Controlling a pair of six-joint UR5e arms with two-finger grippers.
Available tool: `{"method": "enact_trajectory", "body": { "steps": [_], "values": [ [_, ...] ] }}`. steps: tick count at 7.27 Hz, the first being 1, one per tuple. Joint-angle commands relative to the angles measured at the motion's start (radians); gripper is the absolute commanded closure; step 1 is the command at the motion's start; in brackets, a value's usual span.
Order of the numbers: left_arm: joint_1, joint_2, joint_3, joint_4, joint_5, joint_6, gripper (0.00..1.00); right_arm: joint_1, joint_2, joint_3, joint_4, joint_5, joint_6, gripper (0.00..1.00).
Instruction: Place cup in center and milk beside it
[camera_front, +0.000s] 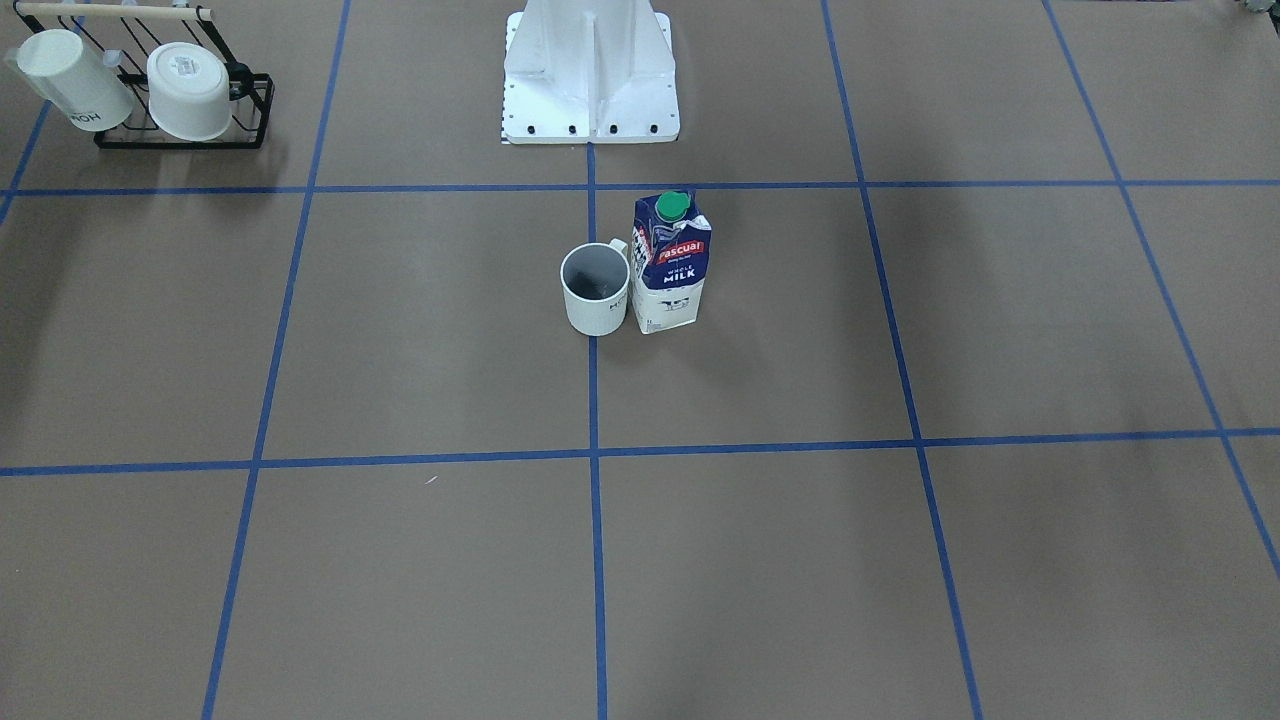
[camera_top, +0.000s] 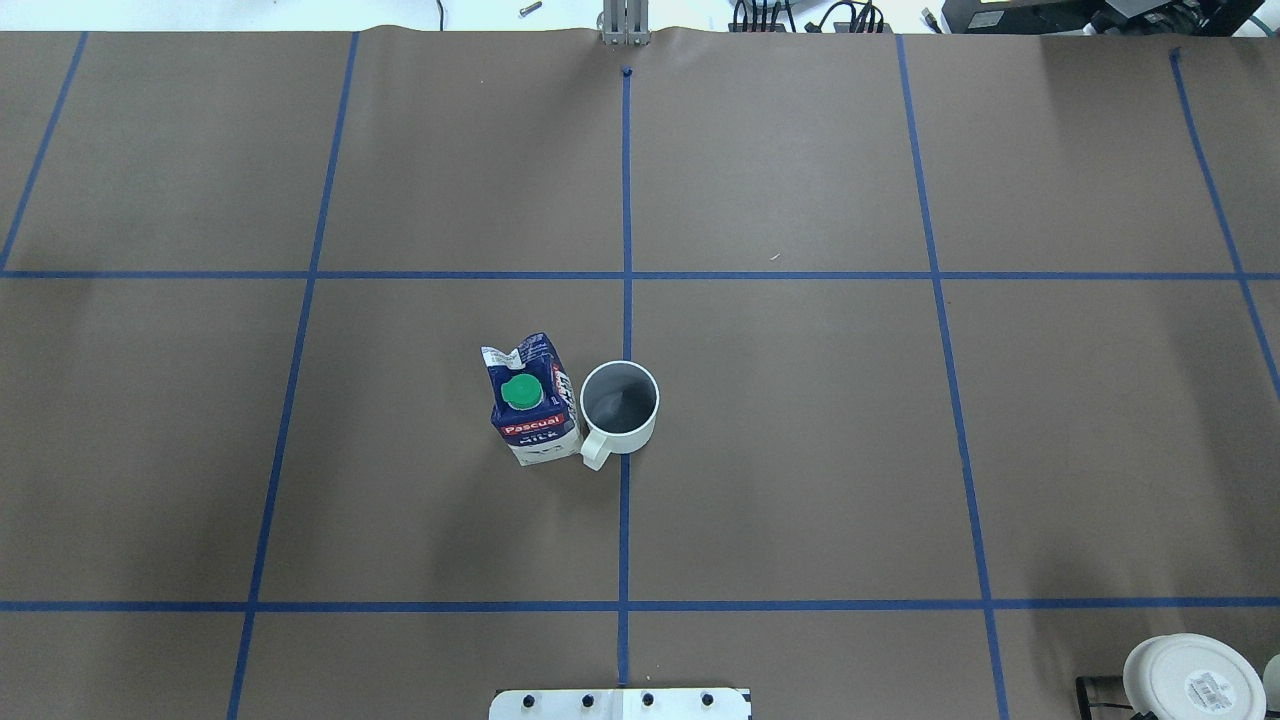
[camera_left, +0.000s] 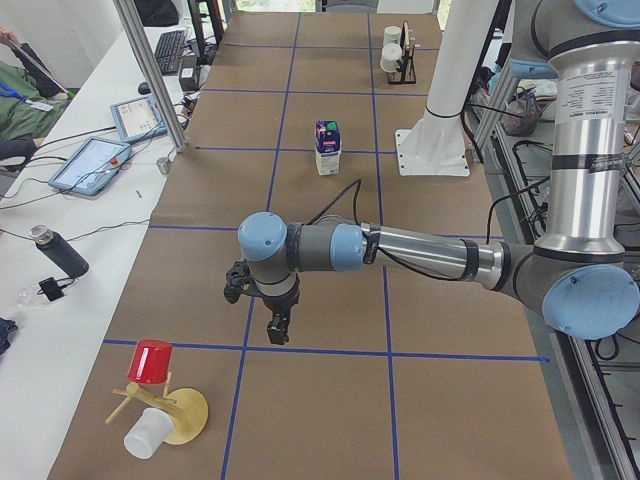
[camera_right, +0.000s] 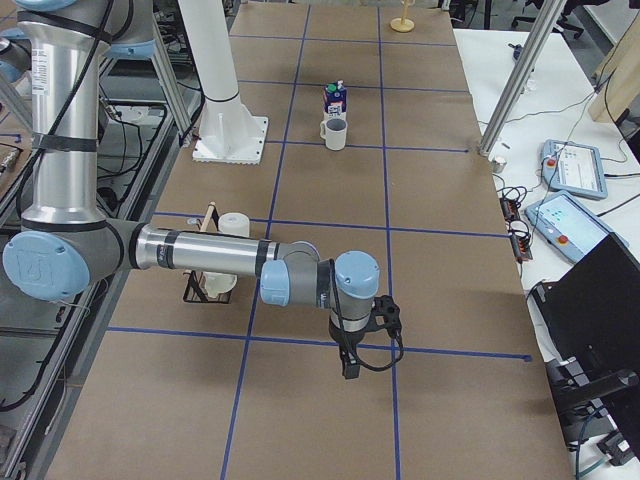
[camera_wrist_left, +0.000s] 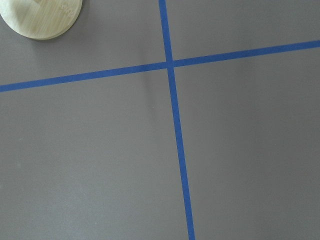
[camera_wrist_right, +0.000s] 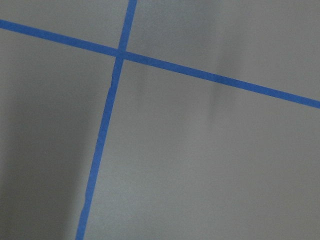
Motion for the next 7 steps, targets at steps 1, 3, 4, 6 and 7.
{"method": "enact_trajectory", "body": {
  "steps": [1,3,4,6,7],
  "values": [
    [-0.001,0.0,-0.028,-0.001,-0.001,0.002,0.02,0.001,-0.002,-0.001,0.0,0.0,0.0,0.0],
    [0.0,0.001,-0.021,0.001,0.005,-0.002,0.02,0.001,-0.003,-0.001,0.0,0.0,0.0,0.0],
    [-0.001,0.001,-0.022,0.002,0.005,-0.002,0.02,0.001,-0.003,0.0,0.0,0.0,0.0,0.0],
    [-0.001,0.001,-0.021,0.004,0.007,-0.002,0.02,0.001,-0.003,0.002,0.002,-0.001,0.0,0.0],
    [-0.001,0.03,-0.028,0.002,0.005,0.0,0.02,0.001,-0.003,0.003,0.0,0.0,0.0,0.0]
  ]
}}
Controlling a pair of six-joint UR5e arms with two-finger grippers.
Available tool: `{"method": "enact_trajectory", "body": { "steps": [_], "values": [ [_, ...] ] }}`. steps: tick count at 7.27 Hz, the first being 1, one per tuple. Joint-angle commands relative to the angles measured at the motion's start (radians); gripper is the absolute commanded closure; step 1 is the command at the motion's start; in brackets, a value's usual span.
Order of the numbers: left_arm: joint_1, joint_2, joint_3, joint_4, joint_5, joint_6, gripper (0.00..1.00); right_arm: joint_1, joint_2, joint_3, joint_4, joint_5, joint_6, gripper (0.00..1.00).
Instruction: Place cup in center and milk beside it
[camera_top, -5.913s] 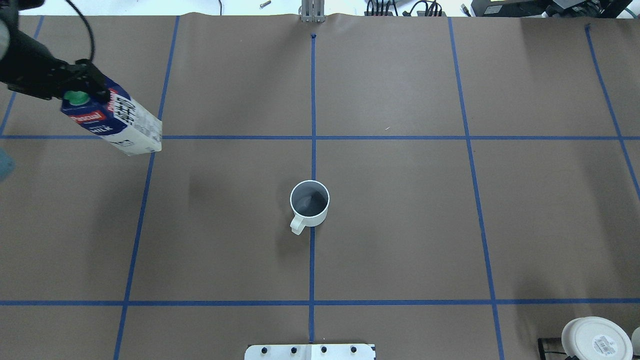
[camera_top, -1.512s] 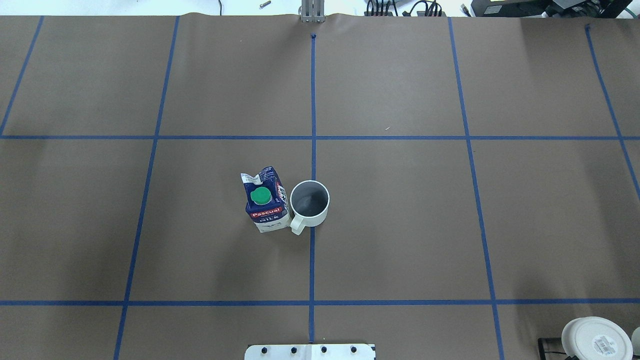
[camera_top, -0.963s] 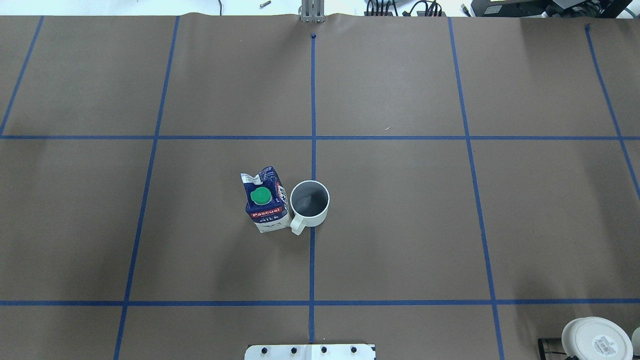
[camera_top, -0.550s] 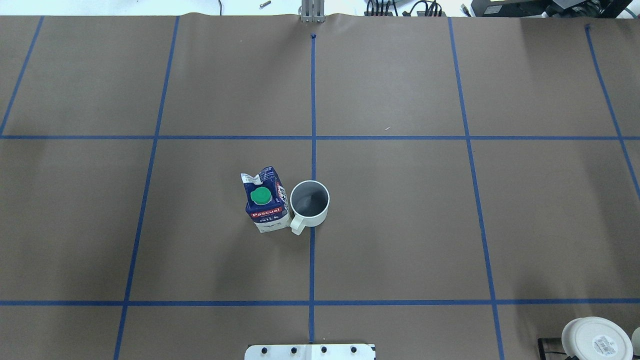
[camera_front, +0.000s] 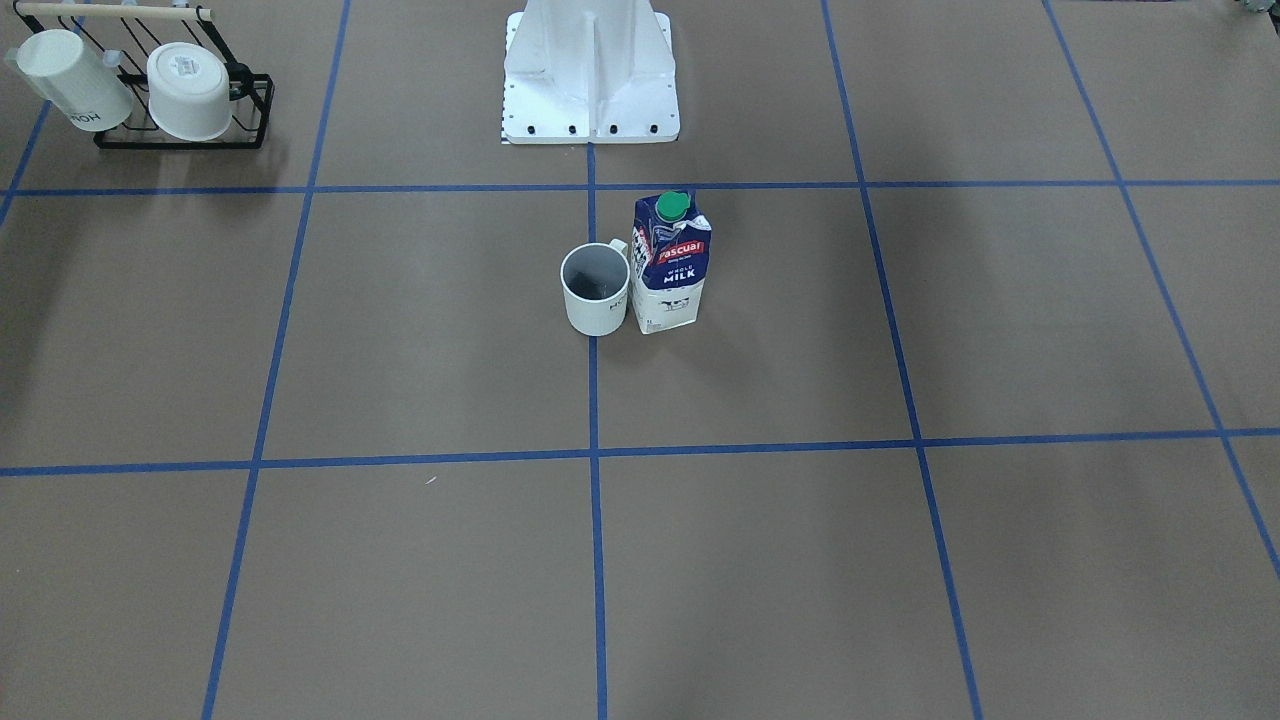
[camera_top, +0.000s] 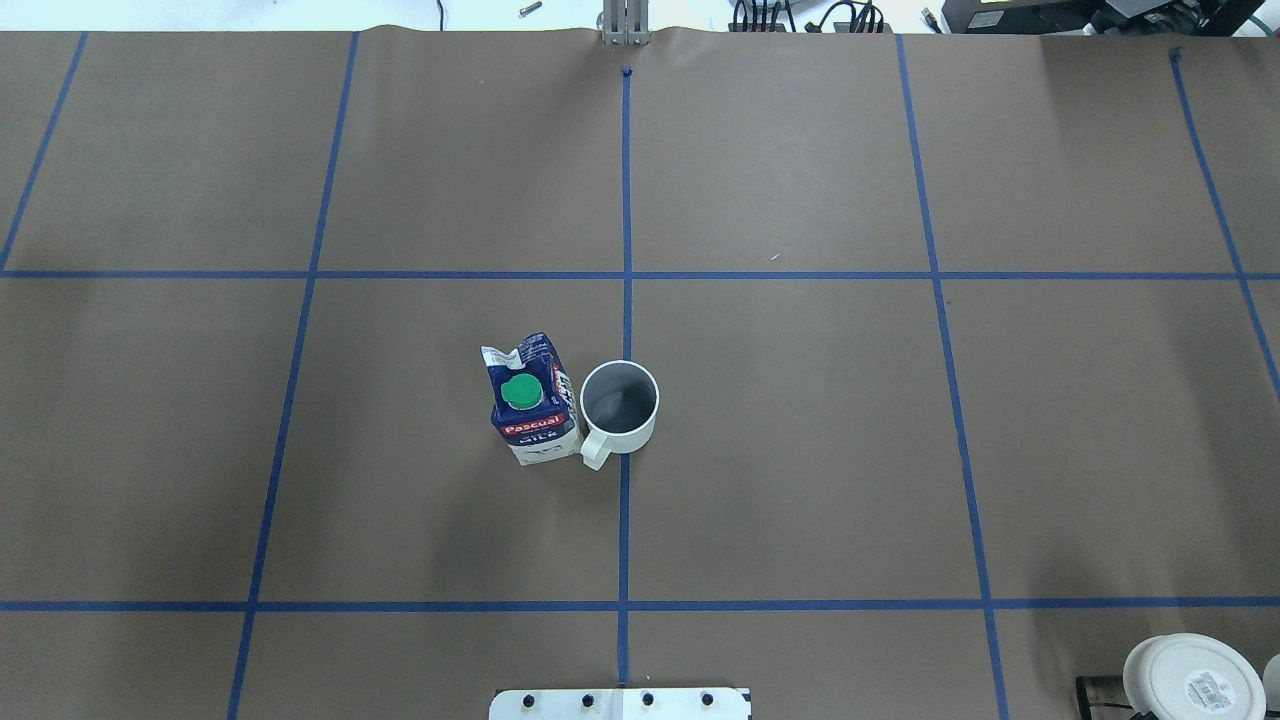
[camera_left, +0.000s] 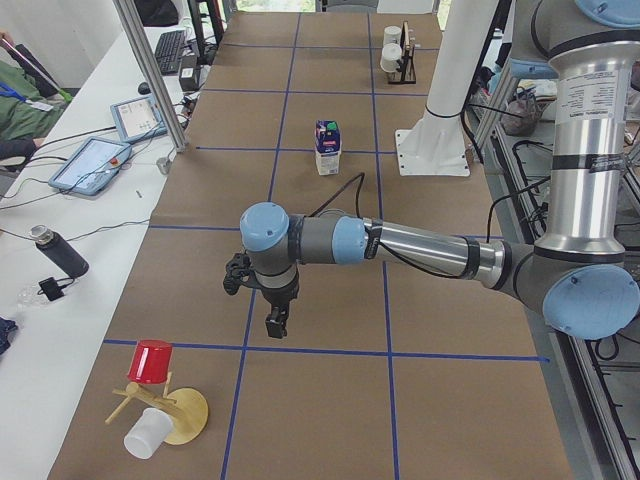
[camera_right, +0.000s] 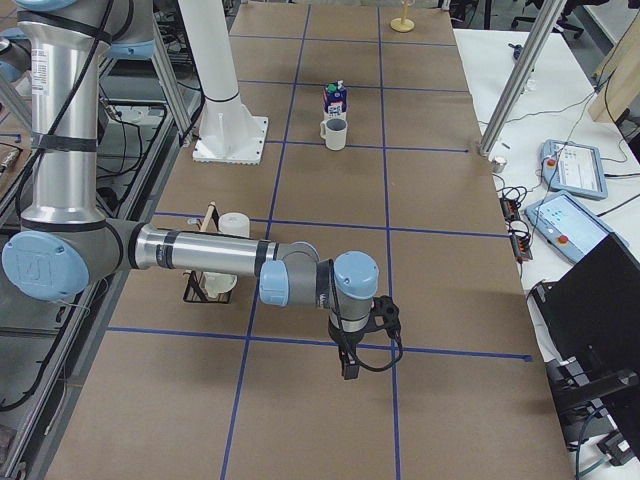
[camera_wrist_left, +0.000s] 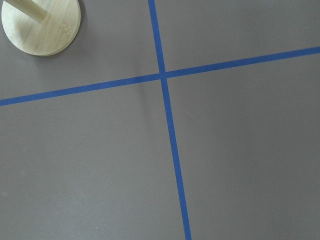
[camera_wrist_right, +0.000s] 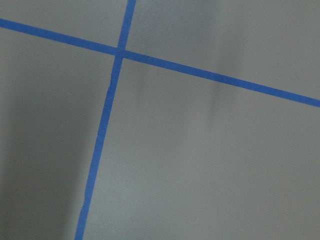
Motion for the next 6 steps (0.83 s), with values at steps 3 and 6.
{"method": "enact_trajectory", "body": {
  "steps": [3,6],
  "values": [
    [0.0,0.045,-0.004,-0.001,-0.002,0.0,0.02,0.0,0.006,0.01,-0.001,0.033,0.002,0.0],
    [0.0,0.042,-0.003,-0.002,-0.001,0.001,0.02,0.0,0.006,0.003,0.0,0.131,-0.003,0.0]
  ]
}}
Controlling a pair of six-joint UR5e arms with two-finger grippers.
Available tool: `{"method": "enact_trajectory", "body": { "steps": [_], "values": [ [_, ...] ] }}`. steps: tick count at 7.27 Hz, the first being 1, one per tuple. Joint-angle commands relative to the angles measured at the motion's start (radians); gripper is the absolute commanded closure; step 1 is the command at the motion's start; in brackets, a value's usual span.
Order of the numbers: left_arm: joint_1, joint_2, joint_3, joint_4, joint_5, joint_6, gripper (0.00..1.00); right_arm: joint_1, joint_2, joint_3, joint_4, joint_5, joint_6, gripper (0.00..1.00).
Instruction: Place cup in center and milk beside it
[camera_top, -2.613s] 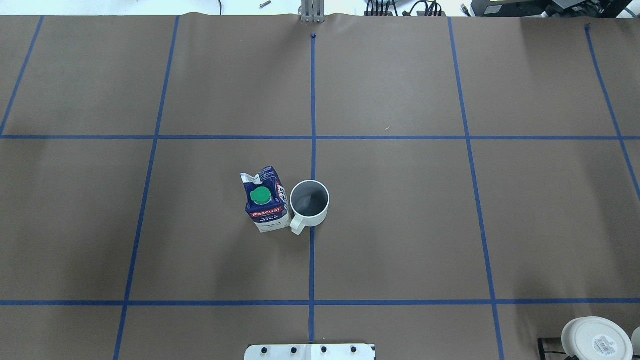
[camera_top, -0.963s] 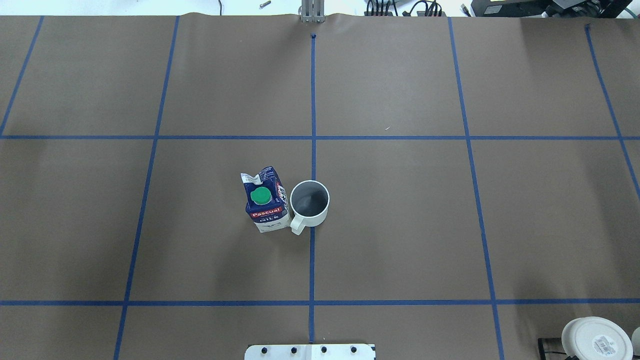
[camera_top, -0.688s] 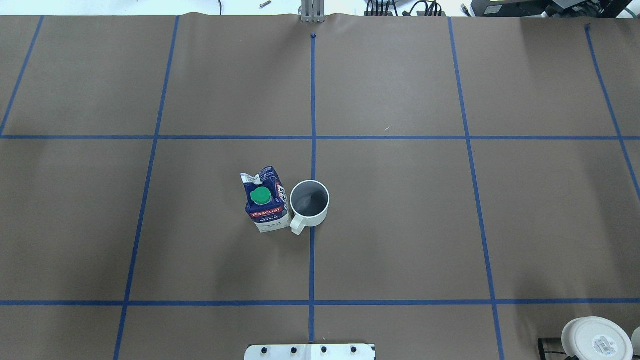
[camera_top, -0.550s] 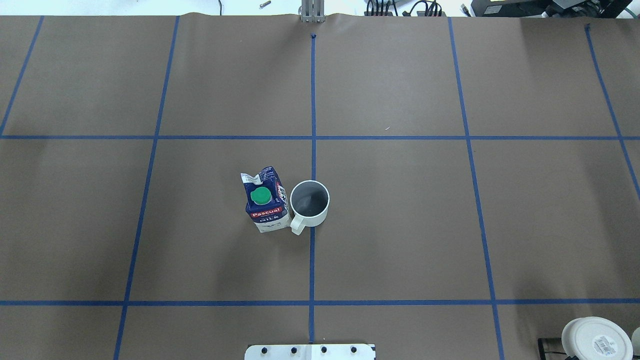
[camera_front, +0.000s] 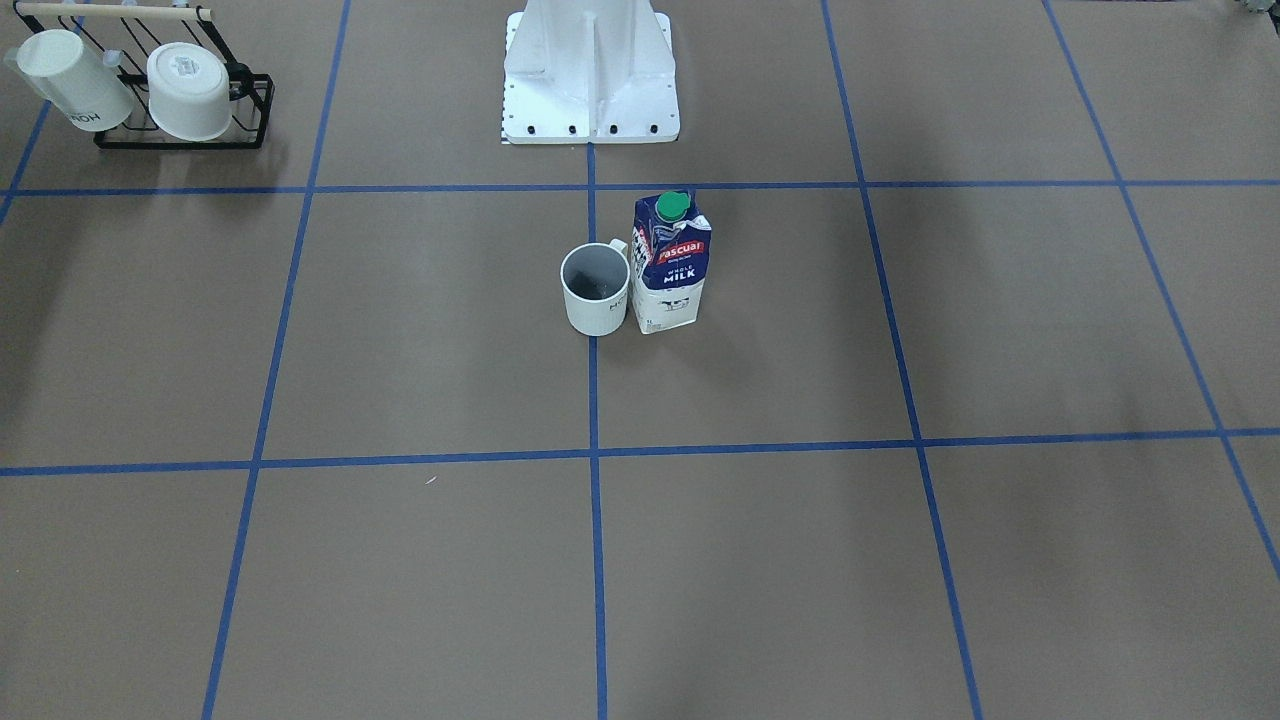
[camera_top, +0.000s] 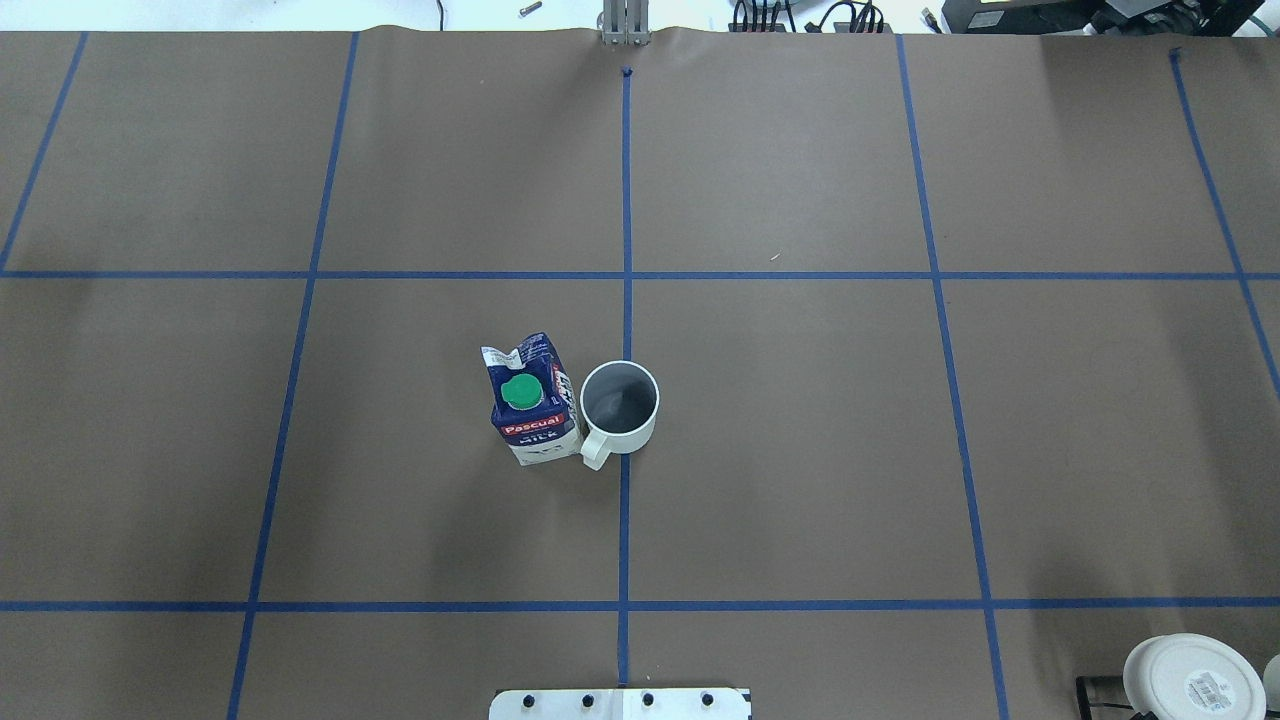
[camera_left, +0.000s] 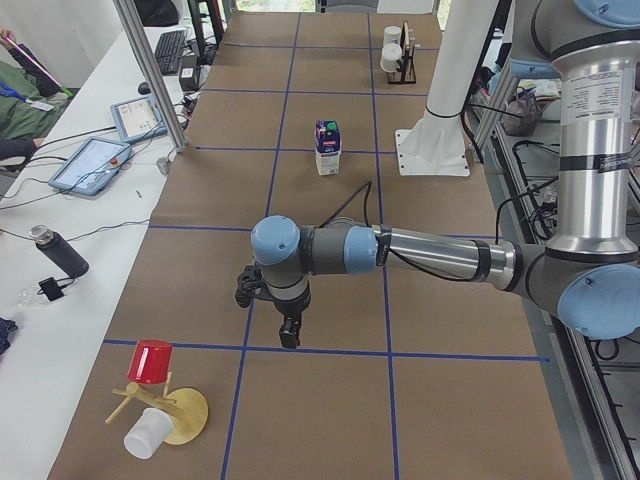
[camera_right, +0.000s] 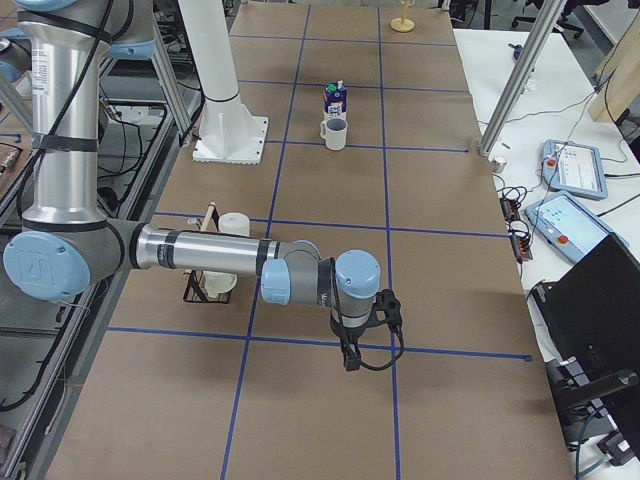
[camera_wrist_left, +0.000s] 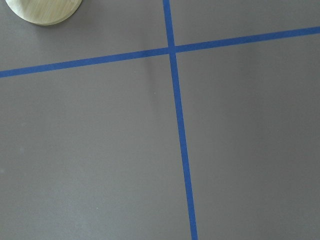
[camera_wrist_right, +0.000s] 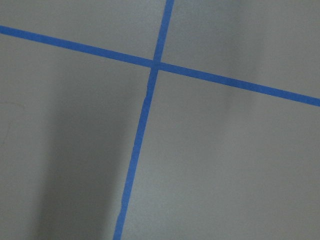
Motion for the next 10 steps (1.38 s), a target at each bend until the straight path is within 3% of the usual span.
{"method": "enact_trajectory", "body": {
  "steps": [1,10],
  "values": [
    [0.0,-0.002,0.001,-0.001,0.0,0.001,0.02,0.0,-0.014,0.006,0.003,0.021,-0.006,0.0],
    [0.0,0.004,0.001,0.001,0.0,0.0,0.02,0.002,-0.014,0.021,0.003,0.005,0.005,0.0]
  ]
}}
